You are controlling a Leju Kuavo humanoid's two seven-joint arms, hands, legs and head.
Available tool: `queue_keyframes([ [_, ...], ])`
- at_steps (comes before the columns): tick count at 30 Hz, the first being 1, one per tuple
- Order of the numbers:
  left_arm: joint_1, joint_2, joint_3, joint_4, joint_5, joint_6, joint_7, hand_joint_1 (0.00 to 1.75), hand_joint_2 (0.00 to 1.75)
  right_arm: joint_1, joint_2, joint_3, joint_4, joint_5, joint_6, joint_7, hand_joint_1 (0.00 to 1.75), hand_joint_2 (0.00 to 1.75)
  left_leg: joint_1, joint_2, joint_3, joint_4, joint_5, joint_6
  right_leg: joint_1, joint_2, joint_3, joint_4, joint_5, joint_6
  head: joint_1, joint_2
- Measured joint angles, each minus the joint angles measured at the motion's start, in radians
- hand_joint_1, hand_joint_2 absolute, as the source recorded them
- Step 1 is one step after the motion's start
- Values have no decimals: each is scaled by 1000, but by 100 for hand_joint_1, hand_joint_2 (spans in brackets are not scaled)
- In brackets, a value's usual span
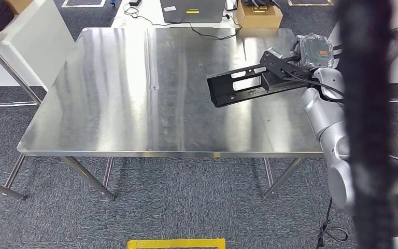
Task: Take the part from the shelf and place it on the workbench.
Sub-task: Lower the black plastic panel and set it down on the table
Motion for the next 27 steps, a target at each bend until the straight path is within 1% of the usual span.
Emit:
queue_keyframes([
  [2,2,-1,0,0,1,1,0,0,175,-1,-2,0,-2,1,7,0,175,175,-3,1,21,-15,1,11,3,0,5,8,-2,15,-1,0],
  [3,2,-1,0,0,3,2,0,0,175,-2,-2,0,-3,1,9,0,175,175,-2,2,32,-22,2,17,3,-1,-1,27,-6,20,-1,0],
  [4,1,-1,0,0,4,3,0,0,175,-4,-2,1,-4,1,11,0,175,175,0,2,41,-27,3,21,2,-2,-21,62,-17,21,0,0],
  [5,0,-2,0,0,6,3,0,0,175,-7,-2,1,-4,1,12,-1,175,175,2,2,47,-30,2,23,-1,-4,-55,117,-34,19,1,0],
  [7,1,-2,0,0,7,4,-1,0,175,-9,-2,2,-4,1,13,-1,175,175,3,0,51,-30,-5,24,-4,-5,-136,241,-70,17,3,0],
  [8,3,-3,0,0,7,4,-2,0,175,-7,-1,2,-4,2,13,-1,175,175,4,-1,55,-30,-10,22,-7,-5,-166,276,-79,21,4,0],
  [9,5,-4,0,1,7,4,-2,0,175,-4,0,3,-3,2,12,-1,175,175,5,-2,61,-30,-15,19,-11,-5,-179,276,-72,32,4,0],
  [10,7,-6,0,1,7,4,-2,0,175,-2,2,4,-3,3,12,0,175,175,7,-3,69,-29,-22,15,-15,-7,-173,235,-45,47,4,0],
  [11,9,-6,0,1,7,4,-2,0,175,-1,2,5,-3,3,10,0,175,175,9,-4,77,-28,-29,10,-21,-9,-150,164,-4,64,4,0],
  [12,9,-6,0,1,5,4,-2,0,175,-1,3,6,-2,3,7,0,175,175,11,-4,85,-26,-37,3,-24,-12,-124,90,33,76,4,0],
  [13,8,-6,0,1,4,4,-2,0,175,-1,3,6,-1,3,4,0,175,175,12,-5,90,-23,-43,-4,-23,-17,-104,32,51,75,5,0],
  [14,8,-6,0,1,1,4,-2,0,175,-1,4,7,0,2,1,-2,175,175,11,-5,91,-22,-49,-11,-20,-20,-89,0,61,65,6,0],
  [16,8,-5,0,1,-3,5,-2,0,175,6,6,8,2,-2,-7,-9,175,175,9,-4,92,-16,-57,-22,-15,-22,-82,-7,57,31,5,0],
  [17,7,-5,-1,1,-6,6,-1,0,175,10,7,8,2,-4,-11,-14,175,175,9,-3,90,-13,-61,-27,-17,-20,-75,-5,64,23,4,0],
  [18,5,-5,-1,1,-8,6,-2,0,175,14,8,8,2,-6,-15,-19,175,175,11,-2,85,1,-67,-32,-22,-19,-72,-5,65,17,3,0],
  [19,3,-4,-1,0,-10,7,-2,0,175,16,10,9,2,-8,-20,-24,175,175,13,0,71,29,-79,-36,-24,-18,-66,-4,63,13,2,0],
  [20,0,-4,-1,0,-12,6,-2,0,175,17,13,9,2,-11,-26,-28,175,175,15,1,42,80,-100,-42,-24,-17,-62,-5,60,8,1,0],
  [22,-3,-4,-2,0,-15,5,-4,0,175,23,19,9,2,-22,-41,-38,175,175,17,2,-37,214,-151,-49,-20,-15,-55,-5,52,-3,-2,0],
  [23,-3,-5,-2,0,-19,4,-4,0,175,29,22,8,2,-31,-49,-43,175,175,18,2,-74,264,-167,-50,-18,-14,-52,-5,49,-7,-2,0],
  [24,-3,-5,-3,0,-24,4,-5,0,175,37,25,8,2,-39,-58,-46,175,175,18,2,-93,279,-162,-49,-16,-13,-48,-5,45,-10,-2,0],
  [25,-4,-6,-4,0,-28,5,-5,0,175,45,29,7,2,-46,-67,-49,175,175,18,2,-95,258,-138,-46,-13,-11,-42,-5,42,-12,-2,0],
  [26,-6,-6,-6,0,-32,6,-5,0,175,50,33,7,2,-52,-74,-51,175,175,17,1,-76,202,-97,-39,-11,-10,-37,-5,38,-12,-2,0],
  [27,-8,-5,-8,0,-38,8,-4,0,175,54,37,5,2,-60,-82,-53,175,175,14,1,-49,128,-52,-29,-10,-8,-31,-5,34,-12,-3,0],
])
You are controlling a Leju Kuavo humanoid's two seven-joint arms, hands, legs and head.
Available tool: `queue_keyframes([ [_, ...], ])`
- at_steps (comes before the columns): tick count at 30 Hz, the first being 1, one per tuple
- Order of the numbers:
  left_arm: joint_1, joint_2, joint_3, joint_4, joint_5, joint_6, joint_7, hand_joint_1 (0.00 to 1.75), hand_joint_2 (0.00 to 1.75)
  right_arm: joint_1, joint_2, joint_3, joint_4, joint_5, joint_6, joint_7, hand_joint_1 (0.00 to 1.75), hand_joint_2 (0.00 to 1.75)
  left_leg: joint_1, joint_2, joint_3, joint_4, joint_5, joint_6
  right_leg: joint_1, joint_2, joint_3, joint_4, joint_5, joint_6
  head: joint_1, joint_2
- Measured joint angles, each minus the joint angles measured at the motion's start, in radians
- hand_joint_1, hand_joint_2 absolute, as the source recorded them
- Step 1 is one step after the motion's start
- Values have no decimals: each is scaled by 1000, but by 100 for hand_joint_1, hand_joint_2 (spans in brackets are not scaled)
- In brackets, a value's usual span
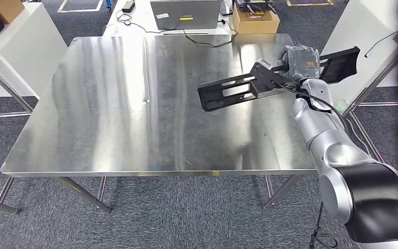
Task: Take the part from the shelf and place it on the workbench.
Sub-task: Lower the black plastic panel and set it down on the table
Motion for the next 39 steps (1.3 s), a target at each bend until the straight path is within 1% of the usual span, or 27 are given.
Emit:
queue_keyframes([
  [1,-3,1,-4,0,-8,3,1,0,175,2,6,-4,1,-11,-12,-5,175,175,-3,0,26,-65,28,9,3,1,3,0,-4,2,0,0],
  [2,-7,2,-9,0,-16,6,0,0,175,3,12,-9,3,-25,-28,-11,175,175,-6,1,47,-110,45,16,6,2,4,0,-7,4,-1,0],
  [3,-11,2,-15,0,-25,9,-2,0,175,4,19,-17,6,-38,-44,-18,175,175,-9,1,59,-132,51,20,8,2,4,1,-10,7,-1,0],
  [4,-14,2,-20,0,-30,10,-5,0,175,7,26,-24,9,-49,-60,-25,175,175,-10,2,64,-136,47,14,13,2,3,3,-12,8,0,0],
  [6,-17,1,-27,0,-35,12,-11,0,175,14,41,-35,14,-59,-77,-35,175,175,-13,2,68,-138,56,5,16,2,3,5,-15,8,0,0],
  [7,-20,0,-29,0,-37,12,-12,0,175,19,47,-38,16,-61,-81,-37,175,175,-15,2,68,-138,57,3,17,2,4,5,-15,8,0,0],
  [11,-27,0,-40,0,-40,13,-13,0,175,27,63,-47,22,-63,-83,-41,175,175,-23,-5,67,-138,55,13,15,-5,6,-1,-19,17,0,0],
  [15,-28,-3,-47,0,-48,14,-22,0,175,27,81,-55,28,-60,-89,-42,175,175,-24,-6,67,-138,54,17,15,-6,8,-4,-17,19,0,0],
  [19,-35,-3,-51,0,-54,15,-26,0,175,38,129,-61,38,-20,-93,-41,175,175,-25,-5,67,-137,54,19,14,-6,8,-4,-16,21,1,0],
  [23,-42,-3,-58,0,-70,21,-18,0,175,67,193,-57,51,29,-105,-40,175,175,-25,-5,67,-137,55,21,12,-6,7,-4,-15,22,0,0],
  [27,-44,-2,-66,0,-79,39,-8,0,175,95,247,-46,60,58,-108,-30,0,0,-23,-5,67,-137,55,21,12,-6,6,-4,-15,22,0,0],
  [32,-44,-2,-66,0,-79,70,10,0,175,111,278,-33,61,78,-104,-14,0,0,-22,-5,67,-137,55,21,12,-6,6,-4,-16,22,0,0],
  [36,-44,-2,-67,0,-83,68,29,0,0,115,283,-29,61,86,-98,-7,0,0,-22,-5,67,-137,55,21,12,-6,6,-4,-16,22,0,0],
  [39,-44,-2,-67,0,-92,45,48,0,0,115,285,-28,60,95,-89,2,0,0,-22,-5,67,-137,55,21,12,-6,6,-4,-16,22,0,0],
])
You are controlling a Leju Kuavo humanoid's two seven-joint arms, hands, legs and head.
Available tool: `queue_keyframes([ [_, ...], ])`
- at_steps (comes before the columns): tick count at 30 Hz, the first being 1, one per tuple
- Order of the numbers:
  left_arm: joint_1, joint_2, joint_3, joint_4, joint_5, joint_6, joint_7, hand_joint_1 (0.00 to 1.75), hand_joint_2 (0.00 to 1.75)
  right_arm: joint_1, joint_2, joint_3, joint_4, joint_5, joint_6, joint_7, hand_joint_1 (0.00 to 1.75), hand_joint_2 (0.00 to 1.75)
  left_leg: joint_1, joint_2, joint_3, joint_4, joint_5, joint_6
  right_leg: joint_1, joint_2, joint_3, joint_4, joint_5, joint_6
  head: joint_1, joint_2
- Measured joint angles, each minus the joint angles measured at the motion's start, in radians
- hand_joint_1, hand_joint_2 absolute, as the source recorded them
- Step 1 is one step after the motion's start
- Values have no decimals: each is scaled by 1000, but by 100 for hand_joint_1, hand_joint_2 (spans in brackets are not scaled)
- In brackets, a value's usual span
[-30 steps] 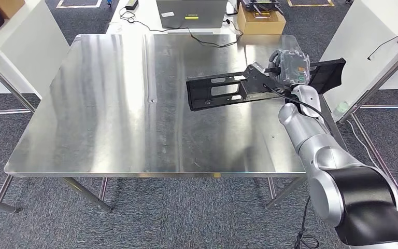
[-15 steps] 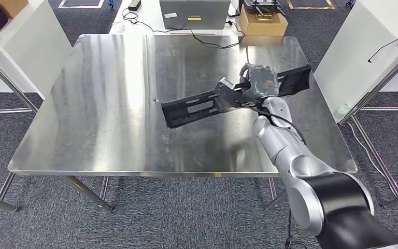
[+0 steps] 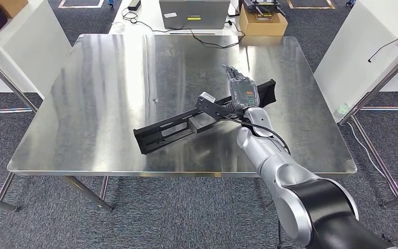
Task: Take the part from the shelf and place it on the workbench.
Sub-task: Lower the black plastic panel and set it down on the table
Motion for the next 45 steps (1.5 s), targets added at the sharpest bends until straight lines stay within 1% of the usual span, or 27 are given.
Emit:
queue_keyframes([
  [5,0,0,-1,0,-7,-29,9,0,0,3,-2,0,-1,12,13,15,0,0,0,0,0,0,0,0,0,0,0,0,0,0,0,0],
  [14,0,0,-1,0,-7,-36,10,0,0,6,-7,0,-4,19,29,22,0,0,0,0,0,0,0,0,0,0,0,0,0,0,0,0],
  [16,1,1,0,0,-7,-41,9,0,0,6,-13,0,-6,28,83,38,0,0,0,0,0,0,0,0,0,0,0,0,0,0,0,0],
  [19,2,2,0,0,-7,-48,7,0,0,3,-22,0,-9,42,195,65,0,0,0,0,0,0,0,0,0,0,0,0,0,0,0,0],
  [23,2,5,1,0,-13,-61,6,0,0,-17,-38,2,-9,61,436,94,0,0,0,0,0,0,0,0,0,0,0,0,0,0,0,0],
  [26,1,7,1,0,-21,-66,6,0,0,-42,-55,5,-9,72,570,108,0,0,0,0,1,0,0,0,-1,0,0,0,0,0,0,0],
  [28,1,8,1,0,-24,-66,7,0,0,-49,-65,6,-9,74,607,115,0,0,0,0,1,0,0,0,-1,-1,1,0,0,0,0,0],
  [32,1,10,1,0,-27,-66,6,0,0,-62,-80,6,-9,75,646,135,0,0,0,0,1,0,0,0,-1,-1,1,0,0,0,0,0],
  [39,-1,15,2,0,-38,-66,15,0,0,-89,-114,4,9,65,871,161,0,0,0,0,1,0,0,0,-3,-1,1,0,0,0,0,0],
  [41,-2,16,3,0,-40,-65,19,0,0,-91,-123,4,16,64,919,165,0,0,0,0,1,0,0,0,-3,-1,1,0,0,0,0,0],
  [43,-3,18,4,0,-40,-63,19,0,0,-92,-129,3,22,65,936,168,0,0,0,0,1,0,0,0,-3,-1,1,0,0,0,0,0],
  [45,-3,19,8,0,-39,-62,15,0,0,-94,-131,3,26,66,928,168,0,0,0,0,1,0,0,0,-2,-1,1,0,0,0,0,0],
])
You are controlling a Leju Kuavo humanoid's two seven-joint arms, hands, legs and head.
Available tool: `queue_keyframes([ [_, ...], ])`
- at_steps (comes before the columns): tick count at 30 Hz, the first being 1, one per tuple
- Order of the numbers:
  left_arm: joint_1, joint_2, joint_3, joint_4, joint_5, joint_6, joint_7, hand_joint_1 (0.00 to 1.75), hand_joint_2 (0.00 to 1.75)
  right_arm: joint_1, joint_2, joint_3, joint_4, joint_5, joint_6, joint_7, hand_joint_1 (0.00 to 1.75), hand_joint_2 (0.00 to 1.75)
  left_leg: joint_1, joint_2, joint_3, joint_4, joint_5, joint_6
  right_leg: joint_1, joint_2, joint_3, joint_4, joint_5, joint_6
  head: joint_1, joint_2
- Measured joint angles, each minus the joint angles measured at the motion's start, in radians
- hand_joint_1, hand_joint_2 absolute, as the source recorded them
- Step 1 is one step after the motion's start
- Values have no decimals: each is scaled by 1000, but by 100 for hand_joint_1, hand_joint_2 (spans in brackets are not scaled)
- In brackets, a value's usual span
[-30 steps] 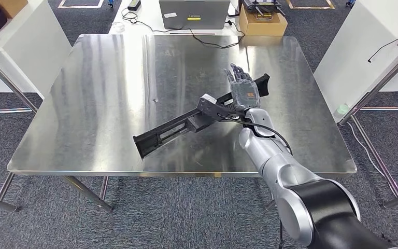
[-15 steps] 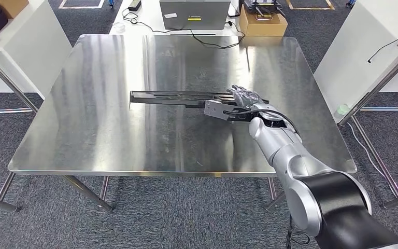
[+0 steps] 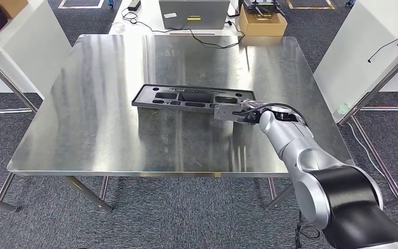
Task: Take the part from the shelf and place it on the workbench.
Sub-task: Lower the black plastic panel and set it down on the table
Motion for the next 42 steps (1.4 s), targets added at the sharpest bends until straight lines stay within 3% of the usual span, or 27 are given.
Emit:
queue_keyframes([
  [9,1,4,19,0,3,1,-11,0,0,-2,-1,0,10,1,-30,-6,0,0,0,0,0,0,0,0,0,0,0,0,0,0,0,0],
  [11,2,4,23,0,10,4,-21,0,0,-2,0,-2,11,-8,-81,-36,0,0,0,0,0,0,0,0,0,0,0,0,0,0,0,0],
  [13,6,4,32,0,24,13,-48,0,0,2,4,-12,0,-35,-218,-103,0,0,0,0,0,0,0,0,0,0,0,0,0,0,0,0],
  [15,15,4,48,0,36,24,-85,0,0,16,12,-33,-35,-75,-414,-181,0,0,0,0,0,0,0,0,0,0,0,0,0,0,0,0],
  [18,32,2,73,0,41,46,-125,0,0,76,23,-70,-177,-139,-669,-261,0,0,0,-1,0,0,0,0,0,-1,0,0,0,0,0,0],
  [21,46,-2,96,0,41,66,-147,0,0,178,28,-94,-421,-210,-797,-304,0,0,0,-2,0,0,-1,0,0,-2,0,0,-1,-1,0,0],
  [26,65,-7,144,0,75,103,-218,0,0,367,7,-100,-789,-353,-869,-395,0,0,0,-2,0,0,-3,0,0,-2,0,-1,-3,2,0,0],
  [30,78,-10,178,0,94,110,-245,0,0,507,-15,-87,-958,-452,-917,-480,0,0,0,-2,0,0,-4,0,0,-2,0,-1,-3,2,0,0],
  [37,95,-14,238,0,126,159,-242,0,0,751,-29,-25,-1086,-742,-960,-670,0,0,0,-2,0,0,-5,0,0,-2,0,-1,-4,2,0,0],
  [42,99,-16,260,0,125,179,-229,0,0,851,-28,3,-1126,-803,-958,-706,0,0,0,-1,0,-1,-6,-1,0,-1,0,-1,-4,2,0,0],
])
